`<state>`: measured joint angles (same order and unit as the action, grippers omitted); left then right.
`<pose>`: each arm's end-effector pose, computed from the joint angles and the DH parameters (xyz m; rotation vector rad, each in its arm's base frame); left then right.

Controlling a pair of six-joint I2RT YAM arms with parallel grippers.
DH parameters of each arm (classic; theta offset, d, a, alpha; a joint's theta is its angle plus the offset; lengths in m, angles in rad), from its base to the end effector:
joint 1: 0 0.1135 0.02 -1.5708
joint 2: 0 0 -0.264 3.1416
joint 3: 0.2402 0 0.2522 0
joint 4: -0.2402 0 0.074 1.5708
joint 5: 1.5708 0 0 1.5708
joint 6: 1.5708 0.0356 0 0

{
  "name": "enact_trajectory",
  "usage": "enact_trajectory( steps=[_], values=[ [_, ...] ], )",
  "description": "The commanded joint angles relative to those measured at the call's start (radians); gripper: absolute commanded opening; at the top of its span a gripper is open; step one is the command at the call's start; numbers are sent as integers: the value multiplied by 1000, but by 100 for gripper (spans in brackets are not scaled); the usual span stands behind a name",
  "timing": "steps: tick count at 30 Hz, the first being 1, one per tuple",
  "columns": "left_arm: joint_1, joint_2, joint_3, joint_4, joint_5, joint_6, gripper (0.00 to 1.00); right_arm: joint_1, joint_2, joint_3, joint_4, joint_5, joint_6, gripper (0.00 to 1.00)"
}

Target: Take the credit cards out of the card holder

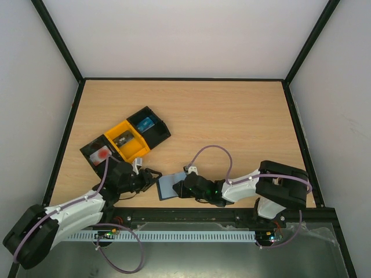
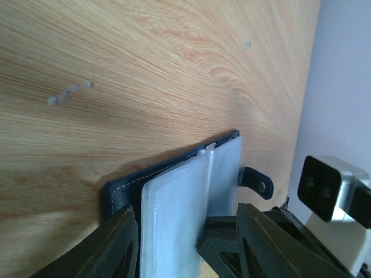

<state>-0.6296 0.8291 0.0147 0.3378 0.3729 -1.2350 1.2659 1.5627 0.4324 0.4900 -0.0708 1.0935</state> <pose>0.1125 -0.0980 0.1220 -0.4474 2.3481 -1.4285 0.0770 0.2530 0.1161 -0.2676 2.5645 1.2312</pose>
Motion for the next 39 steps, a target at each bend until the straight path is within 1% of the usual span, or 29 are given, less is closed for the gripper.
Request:
enact_trajectory(
  steps=[1,5,9,12,16,18,21,27,29,31,35,39],
  values=[
    [-11,53,-16,85,-17,1,48,8,30,-22,16,-4,19,14],
    [-14,108,-14,108,-16,2,47,7,39,-18,24,-7,20,14],
    [-21,142,-13,130,-19,-1,42,7,44,-17,28,-6,20,14],
    [-23,147,-13,133,-22,-1,40,7,45,-17,33,-3,22,14],
    [-25,144,-13,137,-17,-4,33,7,46,-17,44,3,23,13],
    [-27,143,-10,137,-16,-4,32,7,49,-17,48,3,25,13],
    [-28,146,-10,137,-14,-4,33,7,49,-19,54,4,26,13],
    [-32,147,-6,90,-31,1,46,8,50,-22,56,5,29,13],
    [-34,143,-3,71,-36,5,49,7,50,-23,56,5,30,13],
    [-38,136,1,57,-42,8,49,8,50,-22,55,6,30,13],
    [-50,140,8,52,-42,11,41,7,57,-17,55,5,28,13],
    [-62,167,10,90,-22,-6,28,7,61,-15,60,8,28,13]
  ],
)
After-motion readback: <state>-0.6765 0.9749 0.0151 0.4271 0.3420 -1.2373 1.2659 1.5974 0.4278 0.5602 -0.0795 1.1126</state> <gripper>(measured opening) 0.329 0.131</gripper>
